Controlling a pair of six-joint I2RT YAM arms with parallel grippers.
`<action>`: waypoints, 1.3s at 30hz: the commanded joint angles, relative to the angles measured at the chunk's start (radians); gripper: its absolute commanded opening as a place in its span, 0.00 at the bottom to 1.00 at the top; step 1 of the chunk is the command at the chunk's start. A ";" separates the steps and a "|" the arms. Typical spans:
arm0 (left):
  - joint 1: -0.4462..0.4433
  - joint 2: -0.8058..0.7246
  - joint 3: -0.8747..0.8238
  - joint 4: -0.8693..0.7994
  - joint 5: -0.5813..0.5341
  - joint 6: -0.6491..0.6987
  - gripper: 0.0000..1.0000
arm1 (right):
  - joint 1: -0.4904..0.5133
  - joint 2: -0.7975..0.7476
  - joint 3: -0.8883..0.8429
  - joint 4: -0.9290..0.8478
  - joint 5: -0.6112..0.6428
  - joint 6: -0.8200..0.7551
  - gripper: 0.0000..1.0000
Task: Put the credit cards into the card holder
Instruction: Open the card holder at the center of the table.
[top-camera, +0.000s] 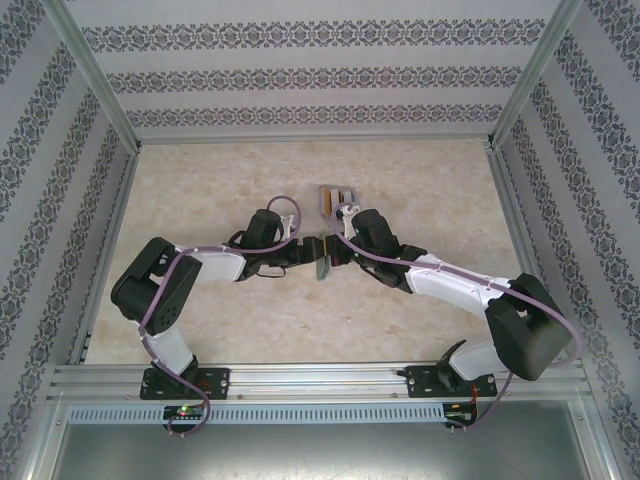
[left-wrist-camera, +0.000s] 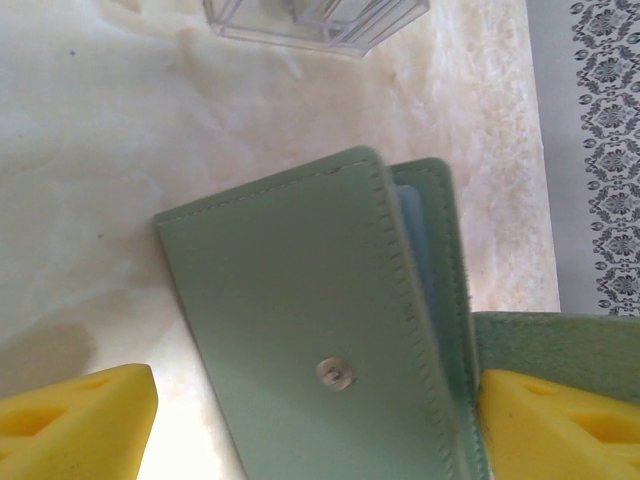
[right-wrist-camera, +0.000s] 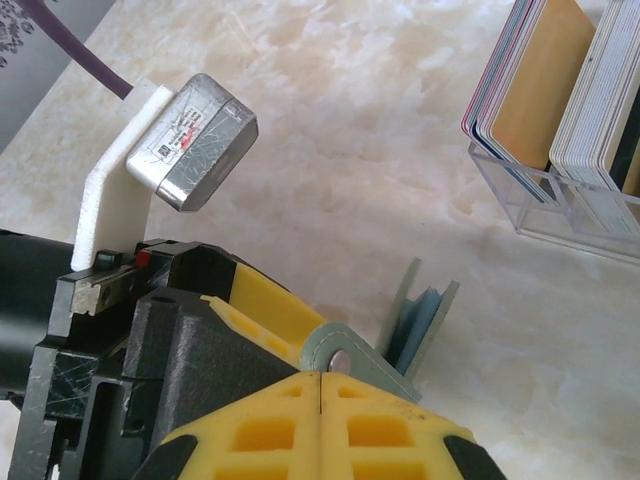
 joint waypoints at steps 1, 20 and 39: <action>0.006 -0.025 -0.032 0.056 0.013 0.023 0.84 | -0.012 -0.008 -0.007 0.056 -0.018 0.020 0.00; 0.009 -0.016 -0.023 0.001 -0.053 0.037 0.77 | -0.085 -0.044 -0.082 0.036 -0.028 0.030 0.00; 0.010 -0.054 -0.006 -0.120 -0.144 0.077 0.34 | -0.128 -0.107 -0.082 -0.089 0.022 -0.026 0.04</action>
